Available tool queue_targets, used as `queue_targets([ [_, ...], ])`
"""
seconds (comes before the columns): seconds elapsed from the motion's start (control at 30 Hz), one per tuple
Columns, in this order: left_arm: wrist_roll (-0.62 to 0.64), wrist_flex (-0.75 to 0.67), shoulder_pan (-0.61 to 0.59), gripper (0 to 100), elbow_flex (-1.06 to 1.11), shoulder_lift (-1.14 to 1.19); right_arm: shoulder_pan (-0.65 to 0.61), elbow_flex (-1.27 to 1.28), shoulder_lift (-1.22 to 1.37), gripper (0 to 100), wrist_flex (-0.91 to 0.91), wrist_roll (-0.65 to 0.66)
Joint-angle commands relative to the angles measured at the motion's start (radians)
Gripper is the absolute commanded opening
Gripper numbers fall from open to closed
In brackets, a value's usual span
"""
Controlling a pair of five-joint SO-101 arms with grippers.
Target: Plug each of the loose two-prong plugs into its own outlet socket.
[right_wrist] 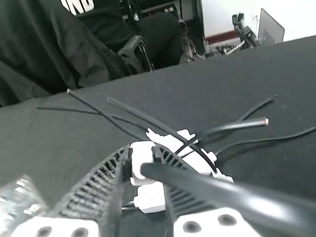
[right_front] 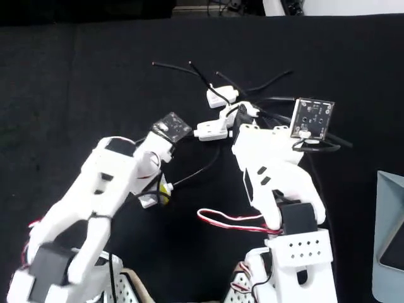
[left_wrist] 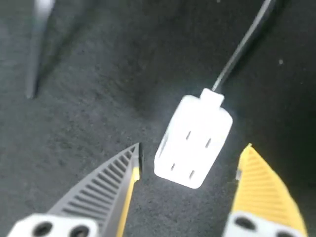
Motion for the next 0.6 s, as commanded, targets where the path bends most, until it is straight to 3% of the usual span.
queue_targets([
  [0.0, 0.02, 0.008, -0.031, 32, 0.031, -0.158, -0.043, -0.018, -0.007, 1.1, 0.034, -0.003],
  [0.27, 0.02, -0.023, -0.036, 32, 0.104, -0.206, -0.106, -0.015, -0.007, 1.1, 0.06, 0.044],
  [0.57, -0.015, -0.107, -0.007, 28, 0.004, 0.11, -0.103, -0.012, -0.007, 1.1, 0.055, 0.044],
])
